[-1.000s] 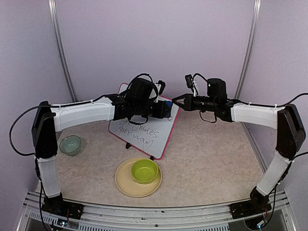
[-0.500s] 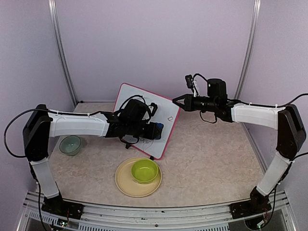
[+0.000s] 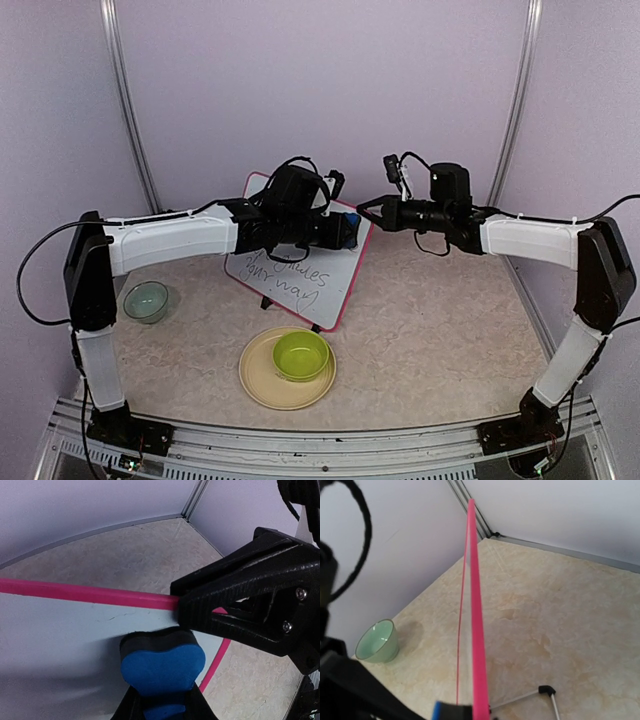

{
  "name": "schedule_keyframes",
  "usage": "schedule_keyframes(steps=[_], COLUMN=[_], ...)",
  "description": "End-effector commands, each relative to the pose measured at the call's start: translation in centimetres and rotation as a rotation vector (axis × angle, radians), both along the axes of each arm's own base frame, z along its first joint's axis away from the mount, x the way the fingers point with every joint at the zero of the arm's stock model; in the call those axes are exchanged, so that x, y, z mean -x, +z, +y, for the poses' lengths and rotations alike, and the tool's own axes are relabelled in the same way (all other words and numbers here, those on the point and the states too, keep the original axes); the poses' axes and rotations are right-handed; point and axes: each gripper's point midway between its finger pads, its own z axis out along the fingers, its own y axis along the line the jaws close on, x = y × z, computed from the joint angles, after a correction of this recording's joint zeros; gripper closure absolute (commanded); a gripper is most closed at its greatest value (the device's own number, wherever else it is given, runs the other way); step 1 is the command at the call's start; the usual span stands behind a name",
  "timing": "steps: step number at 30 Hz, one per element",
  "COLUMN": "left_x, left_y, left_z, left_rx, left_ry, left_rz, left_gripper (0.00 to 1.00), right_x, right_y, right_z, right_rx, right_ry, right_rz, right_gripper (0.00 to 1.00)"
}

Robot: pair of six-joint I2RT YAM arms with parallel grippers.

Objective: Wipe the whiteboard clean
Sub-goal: Erase the center of the whiteboard.

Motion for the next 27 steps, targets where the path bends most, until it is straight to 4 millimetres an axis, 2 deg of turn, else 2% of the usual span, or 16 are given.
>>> schedule_keyframes(steps=[1,3,7,10,13,16,24,27], left_x=[0.9,1.5,3.1,3.8,4.3,4.0,1.4,0.6], left_y=[-3.2,-5.5,-8.6,-10.4,-11.1,-10.4,-4.9,-4.0], left_z=[-0.6,0.2,1.6,2.5,2.7,2.3,-0.4,-0.5], left_rx=[-0.057,-0.102,-0.136,-0.162,-0.176,-0.169,-0.125,-0.124], left_ry=[-0.021,-0.012,0.015,0.027,0.026,0.023,0.022,0.047], left_rz=[0.04,0.067,0.128,0.157,0.169,0.155,0.054,0.033], left_gripper=[0.94,0.94,0.94,0.95,0.95,0.95,0.95,0.95], right_x=[1.5,1.5,1.5,1.5,1.5,1.5,1.5,1.5], right_y=[2.0,2.0,2.0,2.1,2.2,2.0,2.1,2.0], right_z=[0.7,0.7,0.7,0.7,0.7,0.7,0.7,0.7], right_rx=[-0.017,-0.017,-0.016,-0.015,-0.015,-0.014,-0.015,-0.013], right_ry=[0.052,0.053,0.054,0.055,0.052,0.053,0.056,0.056], right_rz=[-0.069,-0.07,-0.069,-0.07,-0.073,-0.07,-0.07,-0.069], right_gripper=[1.0,1.0,1.0,1.0,1.0,1.0,1.0,1.0])
